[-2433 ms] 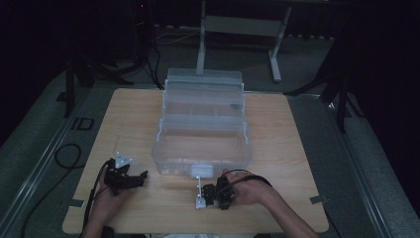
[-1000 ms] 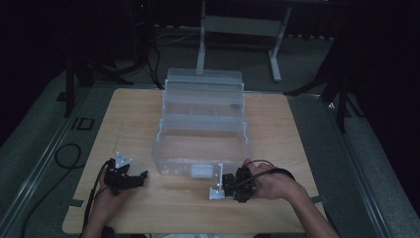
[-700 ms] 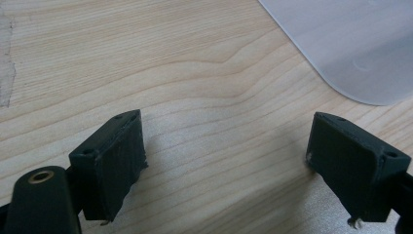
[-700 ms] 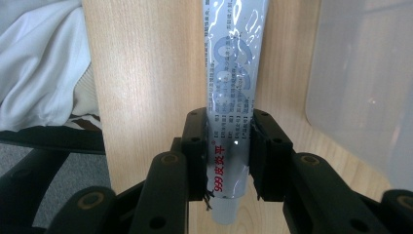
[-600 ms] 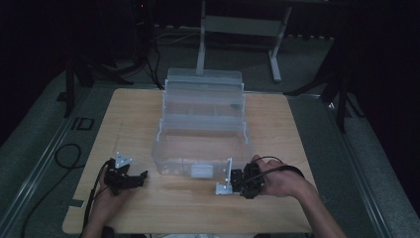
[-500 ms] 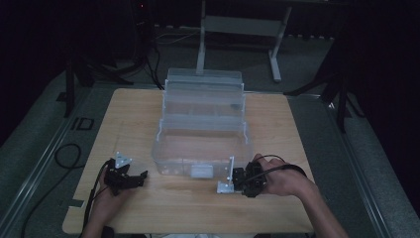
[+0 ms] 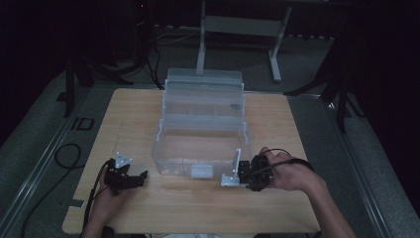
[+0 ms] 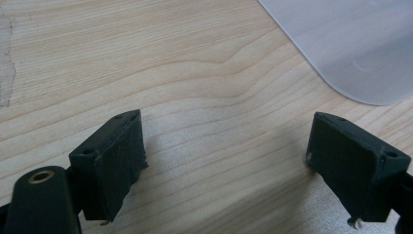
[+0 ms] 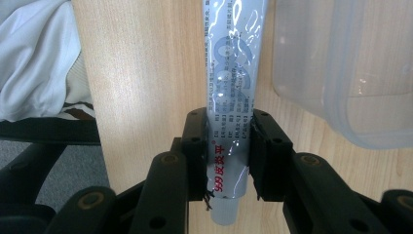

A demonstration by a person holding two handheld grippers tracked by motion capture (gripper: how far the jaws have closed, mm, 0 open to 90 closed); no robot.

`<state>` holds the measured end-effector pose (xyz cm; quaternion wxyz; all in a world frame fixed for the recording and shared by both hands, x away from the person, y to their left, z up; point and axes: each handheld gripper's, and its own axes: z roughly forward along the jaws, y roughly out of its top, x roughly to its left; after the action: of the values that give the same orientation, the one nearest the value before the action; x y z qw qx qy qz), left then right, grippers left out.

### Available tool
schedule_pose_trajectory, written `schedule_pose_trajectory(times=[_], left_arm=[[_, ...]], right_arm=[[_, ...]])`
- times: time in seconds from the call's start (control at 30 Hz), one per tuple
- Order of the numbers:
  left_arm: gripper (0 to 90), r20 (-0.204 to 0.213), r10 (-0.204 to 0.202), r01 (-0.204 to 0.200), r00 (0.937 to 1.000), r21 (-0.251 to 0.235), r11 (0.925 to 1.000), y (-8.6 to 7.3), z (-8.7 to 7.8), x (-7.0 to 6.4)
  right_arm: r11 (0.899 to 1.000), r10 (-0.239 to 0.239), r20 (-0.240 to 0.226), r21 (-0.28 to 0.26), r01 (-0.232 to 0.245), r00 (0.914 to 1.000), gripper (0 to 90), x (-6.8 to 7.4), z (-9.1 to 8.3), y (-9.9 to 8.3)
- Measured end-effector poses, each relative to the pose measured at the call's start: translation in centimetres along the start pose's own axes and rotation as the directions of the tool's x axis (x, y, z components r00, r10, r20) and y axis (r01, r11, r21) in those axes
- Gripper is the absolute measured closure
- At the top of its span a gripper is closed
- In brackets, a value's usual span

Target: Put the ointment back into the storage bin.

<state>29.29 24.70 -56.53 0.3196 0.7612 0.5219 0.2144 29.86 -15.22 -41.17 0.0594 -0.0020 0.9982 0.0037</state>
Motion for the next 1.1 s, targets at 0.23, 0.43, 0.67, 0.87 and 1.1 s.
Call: schedule_pose_trajectory(times=[0.23, 0.43, 0.67, 0.87, 1.1], left_arm=[[14.4, 0.000, 0.000, 0.000, 1.0000, 0.000, 1.0000, 0.0, 0.0, 0.0], [14.5, 0.000, 0.000, 0.000, 1.0000, 0.000, 1.0000, 0.0, 0.0, 0.0], [14.5, 0.000, 0.000, 0.000, 1.0000, 0.000, 1.0000, 0.0, 0.0, 0.0], [14.5, 0.001, -0.001, 0.001, 1.0000, 0.000, 1.0000, 0.0, 0.0, 0.0], [14.4, 0.000, -0.001, 0.001, 1.0000, 0.000, 1.0000, 0.0, 0.0, 0.0]], right_arm=[[1.000, 0.015, 0.005, -0.008, -0.015, 0.9999, 70.6, -0.5, -0.9, -0.3], [1.000, 0.026, 0.014, -0.012, -0.026, 0.9996, 70.7, -0.9, -1.7, -0.6], [0.999, 0.034, 0.027, -0.018, -0.033, 0.9991, 70.7, -1.6, -2.4, -0.7], [0.999, 0.032, 0.033, -0.003, -0.032, 0.9989, 70.7, -2.3, -2.6, -0.5], [0.999, 0.032, 0.040, -0.011, -0.032, 0.9987, 70.6, -2.9, -2.8, -0.3]])
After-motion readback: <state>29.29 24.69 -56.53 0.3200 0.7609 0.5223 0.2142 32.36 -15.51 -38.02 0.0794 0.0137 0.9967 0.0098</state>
